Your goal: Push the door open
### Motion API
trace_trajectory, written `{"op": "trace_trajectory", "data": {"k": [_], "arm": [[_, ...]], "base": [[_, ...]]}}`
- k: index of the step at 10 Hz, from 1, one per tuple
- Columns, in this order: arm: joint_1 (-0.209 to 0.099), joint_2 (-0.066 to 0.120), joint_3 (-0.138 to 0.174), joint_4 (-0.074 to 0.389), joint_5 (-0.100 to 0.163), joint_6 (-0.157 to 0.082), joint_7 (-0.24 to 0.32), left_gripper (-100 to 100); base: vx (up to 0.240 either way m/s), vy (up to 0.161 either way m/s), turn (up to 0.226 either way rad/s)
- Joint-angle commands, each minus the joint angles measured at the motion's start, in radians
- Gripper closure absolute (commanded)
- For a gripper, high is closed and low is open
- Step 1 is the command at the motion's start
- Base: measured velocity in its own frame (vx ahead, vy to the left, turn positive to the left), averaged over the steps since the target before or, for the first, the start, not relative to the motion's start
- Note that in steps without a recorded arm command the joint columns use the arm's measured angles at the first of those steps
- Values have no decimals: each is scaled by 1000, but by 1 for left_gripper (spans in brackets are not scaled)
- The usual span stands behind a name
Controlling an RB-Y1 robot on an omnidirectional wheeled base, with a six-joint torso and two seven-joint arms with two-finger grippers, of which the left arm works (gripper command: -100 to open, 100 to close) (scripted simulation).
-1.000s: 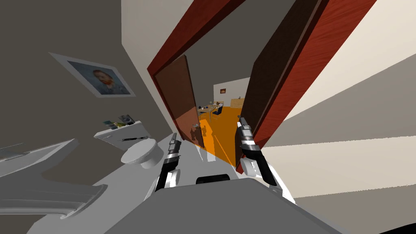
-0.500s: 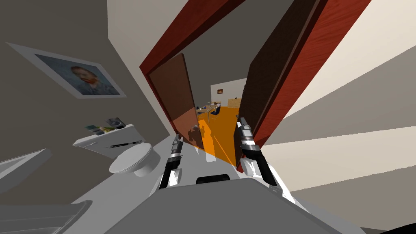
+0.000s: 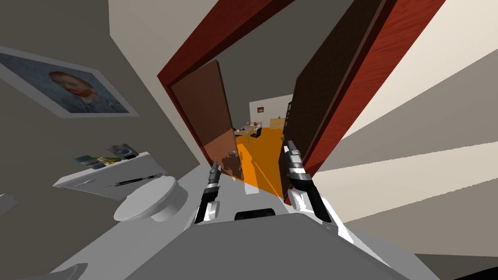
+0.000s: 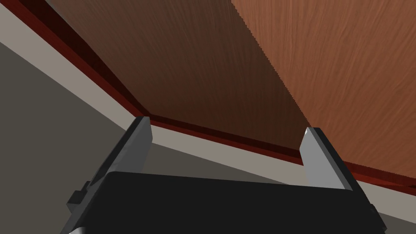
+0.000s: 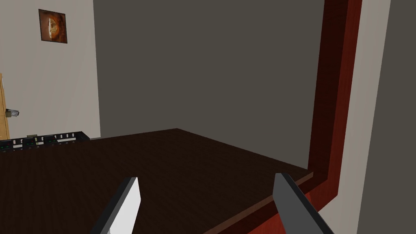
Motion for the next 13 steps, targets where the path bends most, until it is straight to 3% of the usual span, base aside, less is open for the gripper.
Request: {"op": "trace_trajectory", "data": {"k": [1, 3, 9, 10, 12, 13], "arm": [[-15, 4, -1, 46, 3, -14, 1, -100], [-29, 5, -2, 80, 6, -22, 0, -100], [-112, 13, -8, 280, 20, -68, -1, -100], [-112, 13, -8, 286, 20, -68, -1, -100], [-139, 13, -10, 349, 25, -84, -1, -100], [-139, 13, -10, 354, 25, -84, -1, -100]], "base": [[34, 76, -102], [21, 77, -116], [34, 109, -155], [33, 91, -36], [34, 93, -108], [23, 72, -82]]}}
